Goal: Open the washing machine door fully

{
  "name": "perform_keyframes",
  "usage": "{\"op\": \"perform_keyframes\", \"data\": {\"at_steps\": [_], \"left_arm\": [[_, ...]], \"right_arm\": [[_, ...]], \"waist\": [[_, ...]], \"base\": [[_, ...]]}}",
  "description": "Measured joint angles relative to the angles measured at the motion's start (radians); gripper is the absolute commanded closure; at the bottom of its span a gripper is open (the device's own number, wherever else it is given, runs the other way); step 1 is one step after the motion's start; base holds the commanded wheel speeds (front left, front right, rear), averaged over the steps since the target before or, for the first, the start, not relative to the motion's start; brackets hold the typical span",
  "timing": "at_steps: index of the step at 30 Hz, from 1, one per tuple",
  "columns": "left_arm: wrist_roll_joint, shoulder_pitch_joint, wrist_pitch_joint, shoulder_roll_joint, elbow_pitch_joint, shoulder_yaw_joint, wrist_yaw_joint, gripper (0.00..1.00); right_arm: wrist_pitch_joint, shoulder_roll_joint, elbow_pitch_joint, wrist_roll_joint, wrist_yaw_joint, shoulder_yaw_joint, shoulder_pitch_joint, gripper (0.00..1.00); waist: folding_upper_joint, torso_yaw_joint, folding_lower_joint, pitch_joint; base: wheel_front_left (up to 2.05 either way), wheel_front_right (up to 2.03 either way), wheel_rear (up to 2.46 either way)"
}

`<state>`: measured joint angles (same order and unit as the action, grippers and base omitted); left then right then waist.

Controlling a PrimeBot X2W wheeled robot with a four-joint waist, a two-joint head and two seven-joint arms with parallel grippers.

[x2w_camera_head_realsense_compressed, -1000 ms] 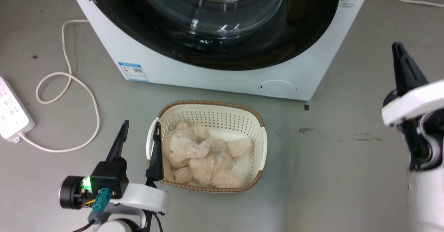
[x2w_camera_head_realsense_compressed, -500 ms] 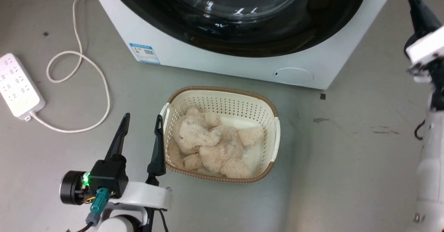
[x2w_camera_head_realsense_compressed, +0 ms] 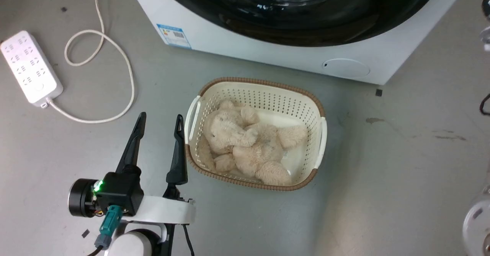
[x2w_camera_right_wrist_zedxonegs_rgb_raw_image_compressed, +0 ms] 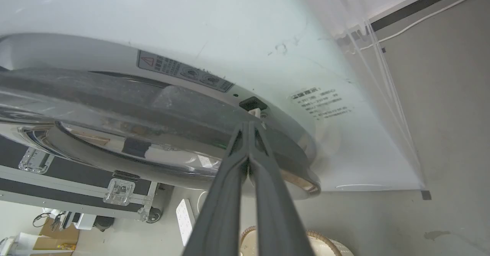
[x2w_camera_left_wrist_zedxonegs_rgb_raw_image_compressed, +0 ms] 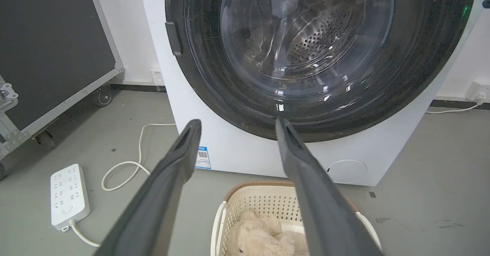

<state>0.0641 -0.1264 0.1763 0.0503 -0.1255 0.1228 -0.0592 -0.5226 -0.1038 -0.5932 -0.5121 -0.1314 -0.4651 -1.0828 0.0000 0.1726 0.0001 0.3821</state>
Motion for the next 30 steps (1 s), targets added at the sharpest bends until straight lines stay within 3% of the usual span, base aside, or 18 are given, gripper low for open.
{"op": "perform_keyframes", "data": {"at_steps": [13, 23, 30], "left_arm": [[0.002, -0.024, 0.027, 0.0, -0.034, 0.026, -0.007, 0.0], [0.001, -0.038, 0.047, 0.0, -0.034, 0.053, -0.01, 0.0], [0.004, -0.041, 0.062, 0.0, -0.031, 0.061, -0.019, 0.0]], "right_arm": [[-0.169, -0.035, -0.205, -0.025, 0.0, -0.161, -0.235, 1.0], [-0.305, -0.053, -0.276, -0.048, 0.002, -0.247, -0.356, 1.0], [-0.42, -0.05, -0.294, -0.055, 0.002, -0.279, -0.354, 1.0]], "waist": [[0.0, 0.027, 0.0, 0.068], [0.0, 0.049, 0.0, 0.101], [0.0001, 0.051, 0.0, 0.08]], "base": [[0.0, 0.0, 0.0], [0.0, 0.0, 0.0], [0.0, 0.0, 0.0]]}}
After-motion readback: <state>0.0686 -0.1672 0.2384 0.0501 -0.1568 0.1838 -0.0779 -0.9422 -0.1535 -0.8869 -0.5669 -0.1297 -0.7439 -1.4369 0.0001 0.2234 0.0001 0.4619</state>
